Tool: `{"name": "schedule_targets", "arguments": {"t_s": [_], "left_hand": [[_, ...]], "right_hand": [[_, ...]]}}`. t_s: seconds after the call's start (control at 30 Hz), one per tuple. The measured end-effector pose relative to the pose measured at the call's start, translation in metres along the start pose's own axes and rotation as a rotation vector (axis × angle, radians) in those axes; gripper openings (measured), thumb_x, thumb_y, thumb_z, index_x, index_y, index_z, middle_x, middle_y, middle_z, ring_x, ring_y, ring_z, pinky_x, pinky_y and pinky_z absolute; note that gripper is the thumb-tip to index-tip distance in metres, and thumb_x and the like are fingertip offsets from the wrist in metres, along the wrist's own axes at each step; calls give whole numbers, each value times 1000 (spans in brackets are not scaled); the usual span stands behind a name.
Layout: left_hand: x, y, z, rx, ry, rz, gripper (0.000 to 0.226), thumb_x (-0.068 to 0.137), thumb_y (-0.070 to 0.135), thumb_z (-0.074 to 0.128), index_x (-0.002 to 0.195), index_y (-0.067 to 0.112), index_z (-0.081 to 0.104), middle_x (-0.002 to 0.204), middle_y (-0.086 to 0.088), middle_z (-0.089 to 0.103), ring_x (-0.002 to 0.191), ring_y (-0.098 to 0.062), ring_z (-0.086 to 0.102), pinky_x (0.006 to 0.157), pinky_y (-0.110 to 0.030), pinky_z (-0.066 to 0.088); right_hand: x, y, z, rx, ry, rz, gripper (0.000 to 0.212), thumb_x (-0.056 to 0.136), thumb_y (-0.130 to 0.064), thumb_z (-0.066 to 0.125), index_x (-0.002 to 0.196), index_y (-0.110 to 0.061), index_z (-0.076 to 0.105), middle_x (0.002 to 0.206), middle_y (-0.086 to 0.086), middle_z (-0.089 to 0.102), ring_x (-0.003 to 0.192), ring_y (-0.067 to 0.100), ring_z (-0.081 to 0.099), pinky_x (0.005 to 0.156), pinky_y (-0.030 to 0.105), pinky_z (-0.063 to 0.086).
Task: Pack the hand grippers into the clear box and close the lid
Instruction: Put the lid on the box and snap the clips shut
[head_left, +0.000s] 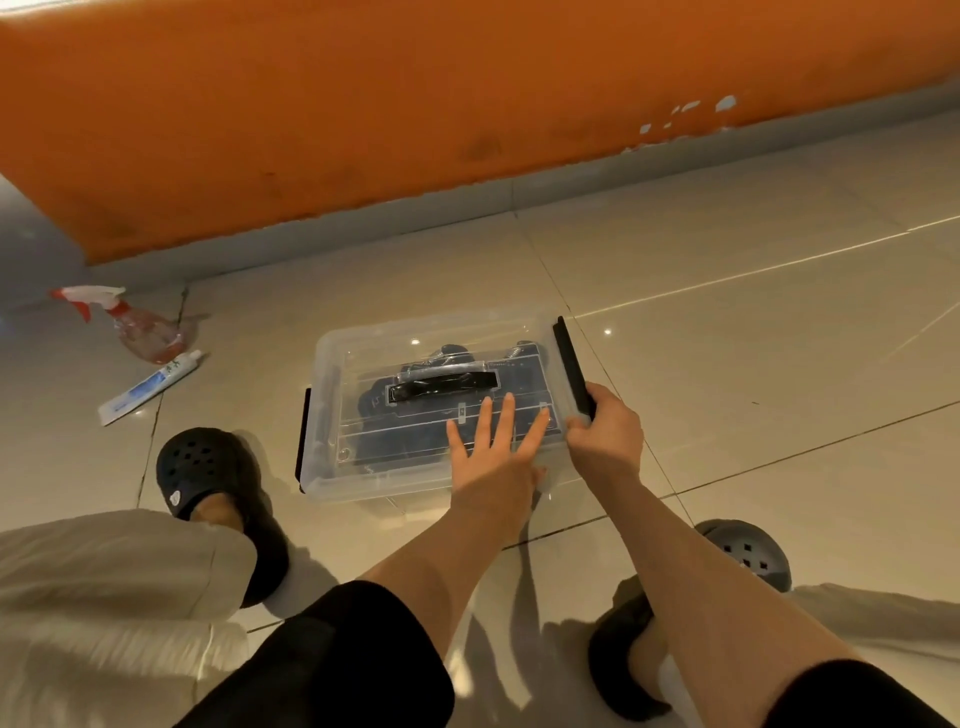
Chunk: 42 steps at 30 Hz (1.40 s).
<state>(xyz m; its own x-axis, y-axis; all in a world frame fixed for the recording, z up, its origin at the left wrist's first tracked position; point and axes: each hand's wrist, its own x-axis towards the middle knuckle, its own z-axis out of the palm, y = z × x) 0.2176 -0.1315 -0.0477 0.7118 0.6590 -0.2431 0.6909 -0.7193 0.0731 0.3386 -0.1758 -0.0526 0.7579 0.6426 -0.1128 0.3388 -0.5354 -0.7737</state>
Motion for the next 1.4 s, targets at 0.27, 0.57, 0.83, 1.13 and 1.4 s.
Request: {"name": "schedule_targets", "arguments": {"t_s": [0.27, 0.57, 0.83, 1.13, 1.4], "left_hand": [[-27, -48, -14, -212, 176, -47, 60, 100, 39, 30, 151, 21, 3, 160, -1, -8, 144, -18, -21, 119, -51, -6], [-72, -170, -9, -340, 244, -549, 57, 100, 40, 26, 151, 19, 10, 160, -9, -1, 147, -25, -8, 120, -47, 1], [-82, -212, 21, -495, 259, -596, 80, 87, 70, 16, 150, 21, 14, 159, -13, 4, 147, -29, -4, 119, -51, 7], [-66, -227, 25, -1438, 269, -505, 92, 82, 46, 65, 151, 24, 7, 142, 6, 41, 136, -18, 37, 105, -29, 35], [-69, -218, 15, -1336, 545, -474, 92, 74, 21, 78, 147, 19, 22, 102, 25, 48, 96, 7, 49, 80, -2, 40]], "right_hand": [[-14, -47, 24, -358, 50, -318, 53, 94, -29, 52, 141, -11, 36, 144, 10, 44, 132, 26, 40, 111, 39, 34], [-58, -127, 122, -698, -397, -722, 62, 97, -43, 37, 151, -25, 11, 160, 2, 2, 148, 18, -3, 119, 45, -7], [-55, -128, 155, -859, -473, -775, 59, 98, -53, 20, 150, -34, -1, 160, -4, -8, 146, 17, -16, 112, 57, -17], [-55, -120, 160, -917, -418, -811, 69, 86, -65, -3, 149, -37, 1, 160, -3, 0, 148, 20, -6, 115, 55, -8], [-57, -122, 161, -925, -415, -782, 61, 91, -60, 6, 148, -39, 0, 160, -5, 0, 147, 17, -6, 116, 53, -6]]}}
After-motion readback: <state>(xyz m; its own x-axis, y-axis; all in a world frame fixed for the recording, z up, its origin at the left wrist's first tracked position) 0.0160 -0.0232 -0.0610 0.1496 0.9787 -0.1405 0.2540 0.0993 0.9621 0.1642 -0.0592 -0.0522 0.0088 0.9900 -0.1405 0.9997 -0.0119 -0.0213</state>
